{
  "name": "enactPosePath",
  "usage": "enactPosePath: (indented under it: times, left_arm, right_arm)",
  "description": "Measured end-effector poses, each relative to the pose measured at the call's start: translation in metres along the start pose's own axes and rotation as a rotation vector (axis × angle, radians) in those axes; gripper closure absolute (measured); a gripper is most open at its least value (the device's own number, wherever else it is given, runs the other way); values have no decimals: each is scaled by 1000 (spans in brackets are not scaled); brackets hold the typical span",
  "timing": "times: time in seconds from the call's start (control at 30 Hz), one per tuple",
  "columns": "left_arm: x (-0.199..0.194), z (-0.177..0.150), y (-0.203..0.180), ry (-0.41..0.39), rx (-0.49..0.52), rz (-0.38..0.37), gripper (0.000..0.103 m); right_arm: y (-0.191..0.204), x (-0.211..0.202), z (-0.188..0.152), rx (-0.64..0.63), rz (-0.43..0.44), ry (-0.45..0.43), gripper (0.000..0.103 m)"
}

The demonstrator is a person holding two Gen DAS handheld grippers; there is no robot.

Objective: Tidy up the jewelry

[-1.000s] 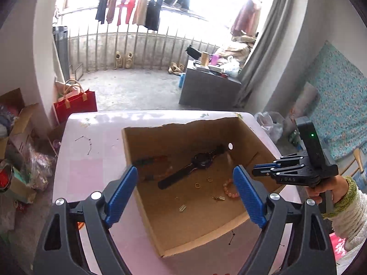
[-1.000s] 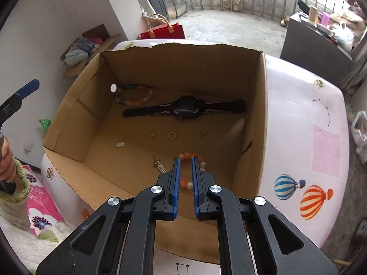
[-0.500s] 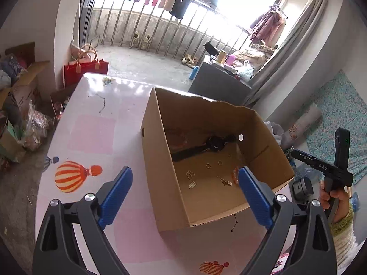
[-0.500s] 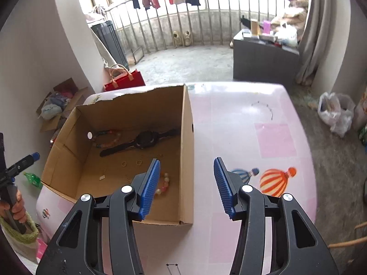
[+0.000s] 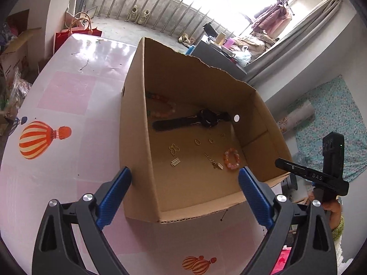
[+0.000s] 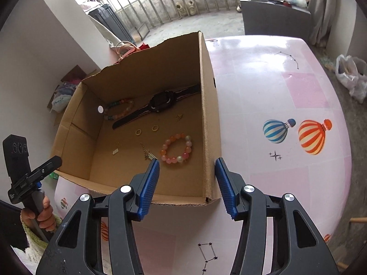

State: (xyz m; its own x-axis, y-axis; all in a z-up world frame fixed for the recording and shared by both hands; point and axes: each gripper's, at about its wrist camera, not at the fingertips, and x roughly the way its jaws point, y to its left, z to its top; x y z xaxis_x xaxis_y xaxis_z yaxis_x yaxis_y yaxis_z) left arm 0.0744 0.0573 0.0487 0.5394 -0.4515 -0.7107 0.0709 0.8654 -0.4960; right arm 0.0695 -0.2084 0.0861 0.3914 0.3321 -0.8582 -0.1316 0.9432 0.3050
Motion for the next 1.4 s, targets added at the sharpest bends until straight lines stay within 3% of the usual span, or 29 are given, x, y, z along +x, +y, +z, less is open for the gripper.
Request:
enactPosePath:
  times: [0.17,0.47,0.7,0.83,0.97,1.07,1.23,1.4]
  left_arm:
    - [-15,-20,2,-2,5,-10,12]
    - [-39,-69,-16,-16,91,37,10]
    - [-44,-81,-21,-18,113,70,10]
    - [-50,-86,-23,-57,117,86,10]
    - [-83,-98,-40,-199,198,163,8]
    - [-106,-109,-52,-254,224,187,5]
    - [-123,-122,-58,-277,172,207,5]
    - [-110,-131,-72,-255,223,344,5]
  right_arm:
    - [6,-17,-34,28,-9,-20,53]
    - [9,-50,-92,100,-11,-76,50]
    - [7,-52,-105,128,4,-109,45]
    - [10,-52,-106,122,16,-154,45]
    - [16,-77,-120,75,-84,-271,33]
    - [24,-97,-134,23,-143,-350,24]
    - [43,-109,-158,-36,-142,-403,10]
    - [63,-90,-169,-35,-129,-363,8]
